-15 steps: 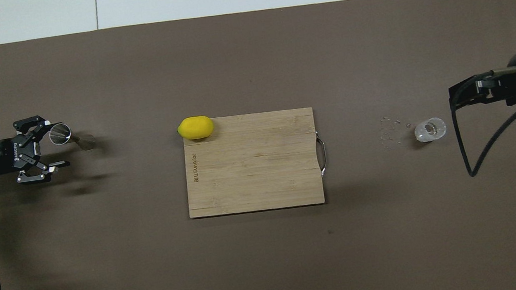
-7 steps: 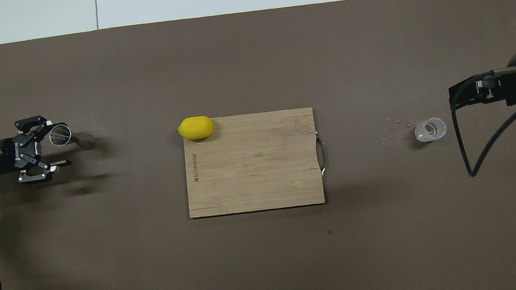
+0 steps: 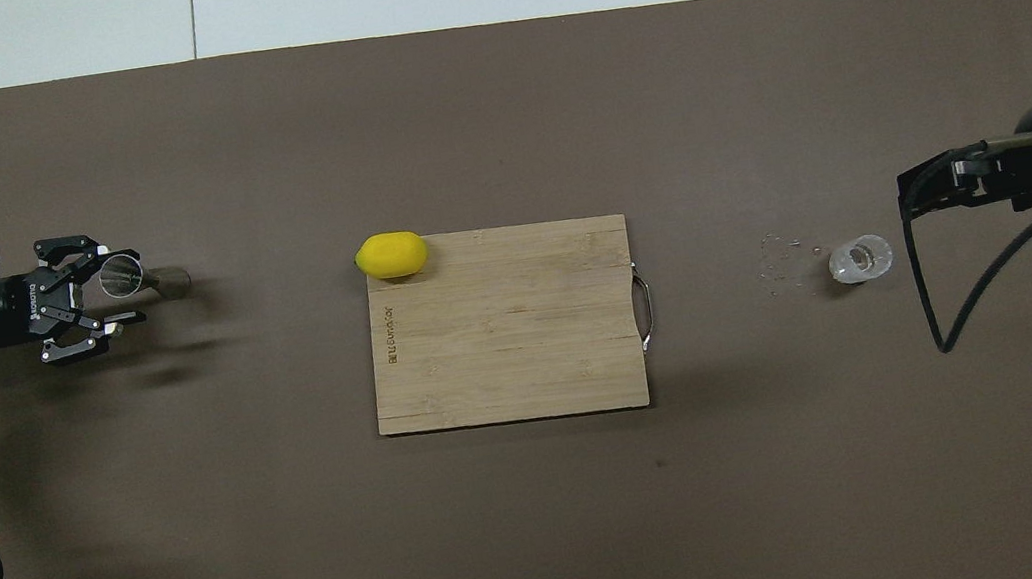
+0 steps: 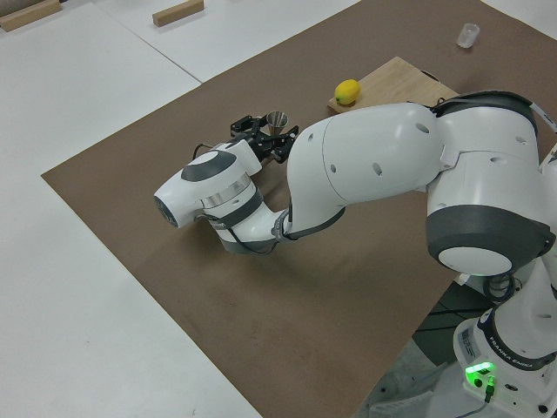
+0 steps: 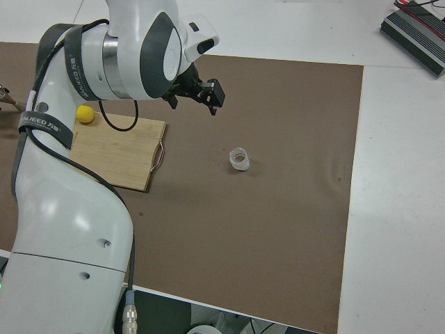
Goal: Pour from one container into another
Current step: 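Close the left gripper on the small metal cup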
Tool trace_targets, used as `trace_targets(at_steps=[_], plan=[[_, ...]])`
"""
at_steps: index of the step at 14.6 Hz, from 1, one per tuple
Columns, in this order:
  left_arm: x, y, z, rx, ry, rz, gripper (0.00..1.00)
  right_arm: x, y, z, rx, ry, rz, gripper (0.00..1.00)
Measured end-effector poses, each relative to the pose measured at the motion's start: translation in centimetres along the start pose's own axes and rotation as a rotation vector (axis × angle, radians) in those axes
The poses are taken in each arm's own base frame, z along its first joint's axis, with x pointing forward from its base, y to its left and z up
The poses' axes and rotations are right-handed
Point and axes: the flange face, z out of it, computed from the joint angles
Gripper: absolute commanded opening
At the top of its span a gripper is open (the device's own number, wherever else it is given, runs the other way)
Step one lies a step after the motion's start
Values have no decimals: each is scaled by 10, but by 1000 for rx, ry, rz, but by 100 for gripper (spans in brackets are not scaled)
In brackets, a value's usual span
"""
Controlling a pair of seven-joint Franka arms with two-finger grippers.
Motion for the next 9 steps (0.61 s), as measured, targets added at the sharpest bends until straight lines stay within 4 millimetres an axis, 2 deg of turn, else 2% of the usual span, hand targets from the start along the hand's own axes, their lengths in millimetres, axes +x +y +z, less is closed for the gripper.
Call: trace_targets(at_steps=[9], plan=[[2, -4, 2, 24, 2, 7, 73, 0, 0, 0, 0, 0, 0, 100]])
